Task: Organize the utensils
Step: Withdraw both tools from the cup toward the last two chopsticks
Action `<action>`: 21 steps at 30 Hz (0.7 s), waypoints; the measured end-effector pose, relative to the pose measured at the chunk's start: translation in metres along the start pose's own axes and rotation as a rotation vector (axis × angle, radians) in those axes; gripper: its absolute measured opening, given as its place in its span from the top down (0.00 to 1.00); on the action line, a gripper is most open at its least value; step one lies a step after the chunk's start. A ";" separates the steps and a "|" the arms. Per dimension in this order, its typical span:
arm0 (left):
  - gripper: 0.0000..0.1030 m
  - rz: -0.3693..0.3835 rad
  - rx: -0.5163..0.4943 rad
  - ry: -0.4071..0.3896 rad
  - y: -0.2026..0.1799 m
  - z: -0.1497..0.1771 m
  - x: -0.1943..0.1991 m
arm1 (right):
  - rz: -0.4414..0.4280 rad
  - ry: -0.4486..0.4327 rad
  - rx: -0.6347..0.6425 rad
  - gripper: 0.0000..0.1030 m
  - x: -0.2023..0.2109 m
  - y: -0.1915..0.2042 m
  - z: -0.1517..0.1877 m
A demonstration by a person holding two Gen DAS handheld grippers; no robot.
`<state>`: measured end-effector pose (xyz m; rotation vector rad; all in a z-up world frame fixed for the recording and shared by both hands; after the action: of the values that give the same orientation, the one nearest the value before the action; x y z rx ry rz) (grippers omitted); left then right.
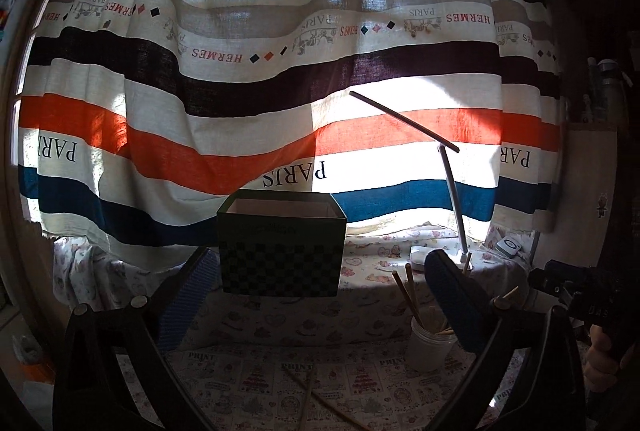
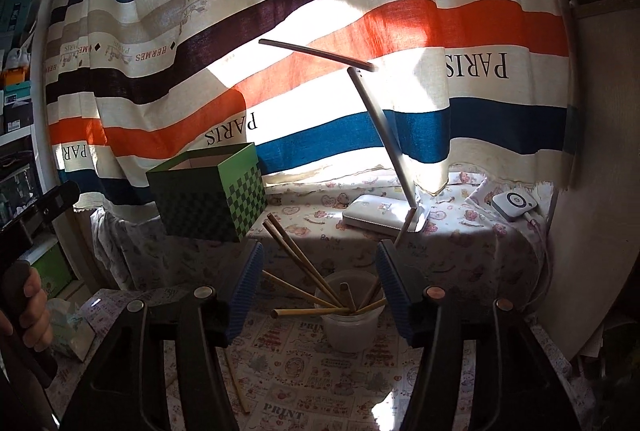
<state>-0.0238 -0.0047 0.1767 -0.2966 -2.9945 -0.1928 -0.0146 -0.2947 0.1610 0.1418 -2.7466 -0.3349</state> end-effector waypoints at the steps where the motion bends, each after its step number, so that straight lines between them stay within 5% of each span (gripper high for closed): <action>1: 0.00 -0.011 -0.011 0.000 -0.001 0.005 0.005 | -0.014 0.009 -0.006 0.40 0.001 0.002 0.006; 13: 0.00 -0.114 -0.006 -0.031 -0.001 0.074 0.036 | -0.100 0.149 0.083 0.31 -0.016 0.033 0.080; 21: 0.00 -0.134 -0.037 0.099 -0.003 0.123 0.028 | -0.086 0.221 0.080 0.18 -0.032 0.027 0.118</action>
<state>-0.0654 0.0144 0.0593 -0.0875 -2.9155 -0.2677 -0.0298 -0.2393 0.0498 0.2997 -2.5402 -0.2174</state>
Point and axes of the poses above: each gripper's, at about its wrist camera, not at the fingertips, and x roughly against the way its jaws point, y to its left, z to its underside, the point moved 1 cm from there along -x, roughly the way its jaws point, and after that the axes turned 10 degrees about -x, right-handed, at the moved point
